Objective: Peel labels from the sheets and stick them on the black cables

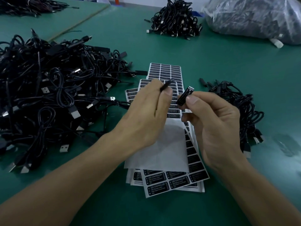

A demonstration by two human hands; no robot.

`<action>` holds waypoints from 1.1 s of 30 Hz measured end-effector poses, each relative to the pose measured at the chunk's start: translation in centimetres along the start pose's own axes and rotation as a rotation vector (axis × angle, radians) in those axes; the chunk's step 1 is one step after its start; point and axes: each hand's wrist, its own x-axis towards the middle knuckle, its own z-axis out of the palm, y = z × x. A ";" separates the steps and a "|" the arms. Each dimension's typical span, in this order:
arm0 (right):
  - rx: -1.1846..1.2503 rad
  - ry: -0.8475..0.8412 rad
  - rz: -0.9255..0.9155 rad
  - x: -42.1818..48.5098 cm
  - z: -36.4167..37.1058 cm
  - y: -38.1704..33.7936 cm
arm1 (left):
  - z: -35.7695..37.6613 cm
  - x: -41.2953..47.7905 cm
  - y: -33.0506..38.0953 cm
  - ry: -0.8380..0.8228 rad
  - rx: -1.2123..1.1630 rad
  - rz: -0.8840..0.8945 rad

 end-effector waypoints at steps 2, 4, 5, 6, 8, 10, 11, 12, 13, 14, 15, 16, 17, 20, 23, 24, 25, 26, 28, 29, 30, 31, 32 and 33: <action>-0.031 -0.018 -0.001 -0.1 0.1 0.1 | 0.1 -0.1 -0.2 -0.040 0.131 0.038; -0.081 -0.017 -0.022 -0.2 0.1 0.1 | 0.2 0.0 -0.2 -0.071 0.262 0.058; -0.115 -0.015 -0.037 -0.2 0.1 0.1 | 0.2 0.0 -0.1 -0.079 0.327 0.066; -0.152 -0.017 -0.053 -0.2 0.2 0.0 | 0.2 0.0 -0.1 -0.084 0.382 0.076; -0.199 -0.040 -0.084 -0.3 0.4 -0.1 | 0.1 0.0 0.1 -0.089 0.465 0.101; -0.200 -0.057 -0.110 -0.4 0.5 -0.1 | 0.0 -0.1 0.2 -0.091 0.508 0.096; -0.199 -0.054 -0.118 -0.4 0.5 -0.2 | 0.0 -0.1 0.2 -0.093 0.529 0.080; -0.201 -0.044 -0.118 -0.4 0.5 -0.2 | 0.0 0.0 0.2 -0.093 0.557 0.058; -0.203 -0.030 -0.109 -0.4 0.5 -0.2 | 0.0 0.0 0.1 -0.087 0.592 0.038; -0.208 -0.010 -0.094 -0.4 0.5 -0.2 | 0.1 0.0 0.2 -0.075 0.632 0.026; -0.214 0.015 -0.076 -0.4 0.5 -0.2 | 0.1 0.0 0.3 -0.056 0.671 0.022; -0.219 0.041 -0.062 -0.3 0.4 -0.2 | 0.2 0.0 0.4 -0.037 0.705 0.021; -0.222 0.062 -0.054 -0.3 0.4 -0.1 | 0.2 -0.1 0.4 -0.020 0.733 0.026; -0.249 0.079 -0.051 -0.1 0.2 -0.1 | 0.3 -0.2 0.4 0.018 0.767 0.052; -0.297 0.093 -0.033 0.0 0.0 0.1 | 0.2 -0.2 0.1 -0.020 0.688 0.095; -0.309 0.108 -0.030 0.2 -0.1 0.2 | 0.1 -0.2 0.0 -0.036 0.640 0.114; -0.322 0.126 -0.026 0.3 -0.3 0.2 | 0.1 -0.2 0.0 -0.043 0.578 0.136; -0.331 0.145 -0.021 0.4 -0.4 0.3 | 0.1 -0.2 0.0 -0.045 0.517 0.154; -0.340 0.168 -0.015 0.5 -0.5 0.3 | 0.2 -0.2 0.2 -0.072 0.419 0.169; -0.345 0.168 -0.017 0.6 -0.6 0.3 | 0.3 -0.2 0.2 -0.090 0.359 0.171; -0.350 0.163 -0.019 0.6 -0.5 0.3 | 0.3 -0.1 0.1 -0.099 0.282 0.160; -0.353 0.157 -0.020 0.6 -0.5 0.3 | 0.3 -0.1 0.0 -0.095 0.196 0.135; -0.349 0.150 -0.020 0.5 -0.4 0.2 | 0.2 0.0 -0.3 -0.084 0.116 0.103; -0.343 0.145 -0.019 0.5 -0.4 0.2 | 0.2 0.0 -0.5 -0.079 0.052 0.075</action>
